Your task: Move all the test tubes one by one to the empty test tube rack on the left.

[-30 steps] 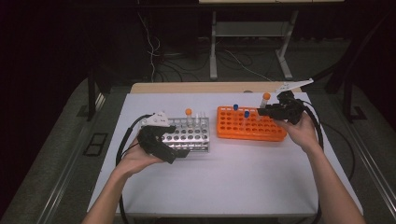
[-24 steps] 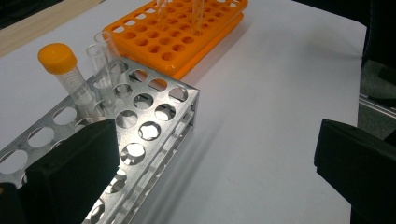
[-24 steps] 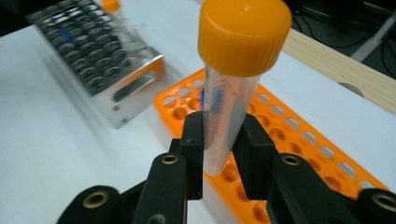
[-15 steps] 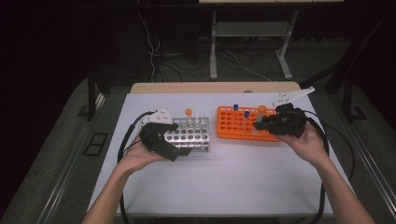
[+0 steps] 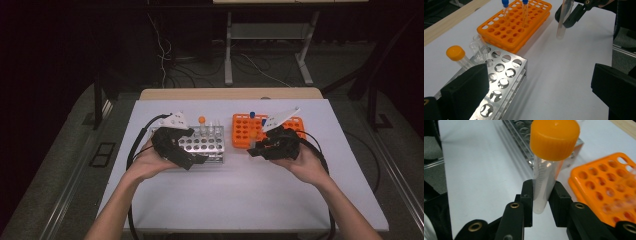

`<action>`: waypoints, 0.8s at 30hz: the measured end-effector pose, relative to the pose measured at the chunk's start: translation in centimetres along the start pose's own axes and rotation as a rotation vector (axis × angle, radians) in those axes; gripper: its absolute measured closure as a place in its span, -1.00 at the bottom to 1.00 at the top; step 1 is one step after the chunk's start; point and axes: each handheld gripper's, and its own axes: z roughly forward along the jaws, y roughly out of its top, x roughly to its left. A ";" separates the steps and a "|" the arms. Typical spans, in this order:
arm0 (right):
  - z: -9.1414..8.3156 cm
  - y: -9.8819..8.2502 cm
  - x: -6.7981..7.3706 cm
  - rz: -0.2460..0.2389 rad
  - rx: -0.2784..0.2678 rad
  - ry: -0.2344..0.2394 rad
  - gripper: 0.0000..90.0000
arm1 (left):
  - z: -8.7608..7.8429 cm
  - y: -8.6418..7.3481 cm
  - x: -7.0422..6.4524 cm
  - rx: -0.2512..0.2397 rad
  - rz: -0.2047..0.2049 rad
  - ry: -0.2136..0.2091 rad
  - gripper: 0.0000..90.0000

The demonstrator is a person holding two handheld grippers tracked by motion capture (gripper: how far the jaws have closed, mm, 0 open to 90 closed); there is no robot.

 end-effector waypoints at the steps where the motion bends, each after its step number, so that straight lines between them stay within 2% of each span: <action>1: 0.2 0.1 0.2 -0.010 0.002 0.007 0.64 | 0.0 0.1 0.0 0.001 0.003 -0.002 -0.99; 14: 3.1 2.3 2.5 -0.080 0.015 0.078 0.64 | 0.7 2.0 -0.8 0.037 0.059 -0.036 -0.90; 24: 4.7 4.2 3.7 -0.124 0.024 0.110 0.64 | 0.9 3.0 -0.9 0.073 0.083 -0.080 -0.68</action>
